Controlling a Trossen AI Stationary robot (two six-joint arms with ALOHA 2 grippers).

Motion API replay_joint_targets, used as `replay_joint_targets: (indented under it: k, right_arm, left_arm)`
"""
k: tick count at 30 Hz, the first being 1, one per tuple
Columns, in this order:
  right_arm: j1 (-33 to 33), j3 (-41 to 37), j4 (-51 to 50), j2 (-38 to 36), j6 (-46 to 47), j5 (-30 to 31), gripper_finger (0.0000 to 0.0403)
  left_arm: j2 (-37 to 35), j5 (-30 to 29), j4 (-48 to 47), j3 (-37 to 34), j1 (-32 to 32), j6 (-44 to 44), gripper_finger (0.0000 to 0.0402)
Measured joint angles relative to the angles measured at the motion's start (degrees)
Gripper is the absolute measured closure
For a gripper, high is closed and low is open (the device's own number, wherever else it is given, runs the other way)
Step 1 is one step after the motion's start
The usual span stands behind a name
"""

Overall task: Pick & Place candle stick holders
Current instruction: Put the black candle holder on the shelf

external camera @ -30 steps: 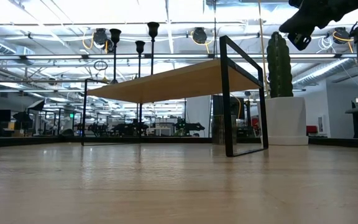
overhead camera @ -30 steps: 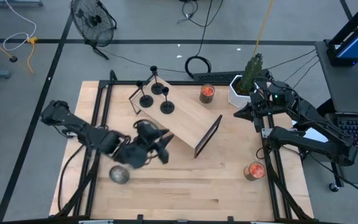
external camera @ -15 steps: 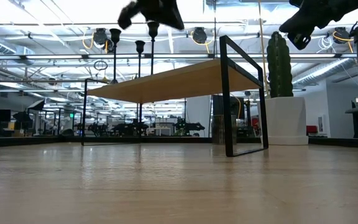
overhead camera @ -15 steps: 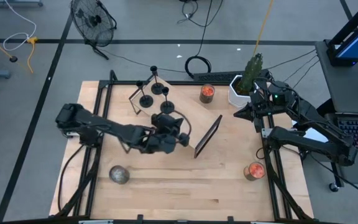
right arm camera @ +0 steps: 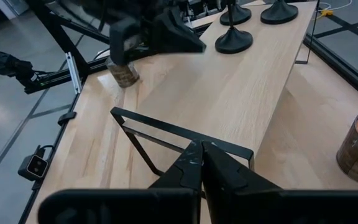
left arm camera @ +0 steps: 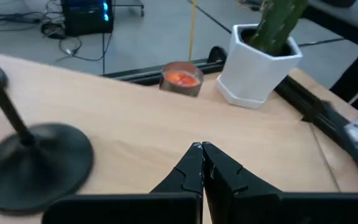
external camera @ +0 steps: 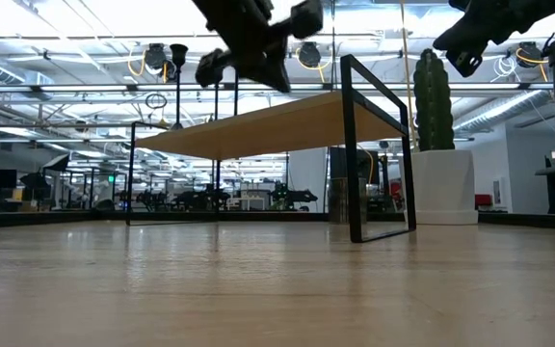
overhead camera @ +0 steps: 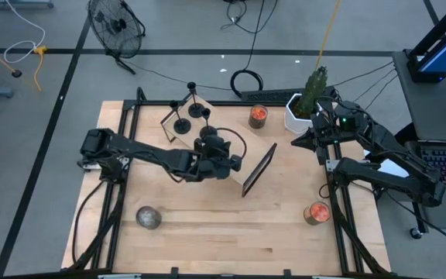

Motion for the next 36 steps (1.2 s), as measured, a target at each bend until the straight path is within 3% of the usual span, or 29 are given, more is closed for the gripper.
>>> replay_joint_targets:
  k: [12,19,36]
  right_arm:
    - [-0.01,0.0,-0.28,0.0,0.01,0.01,0.0403]
    - [-0.01,0.0,-0.28,0.0,0.01,0.01,0.0403]
    - [-0.01,0.0,-0.26,0.0,0.23,0.01,0.0403]
  left_arm:
    - [1.7,1.35,-3.24,0.07,3.0,-6.01,0.04]
    - [1.79,2.57,-10.09,0.04,4.51,-11.51,0.0401]
    - [1.79,3.19,-12.2,0.04,6.59,-11.87,0.0401]
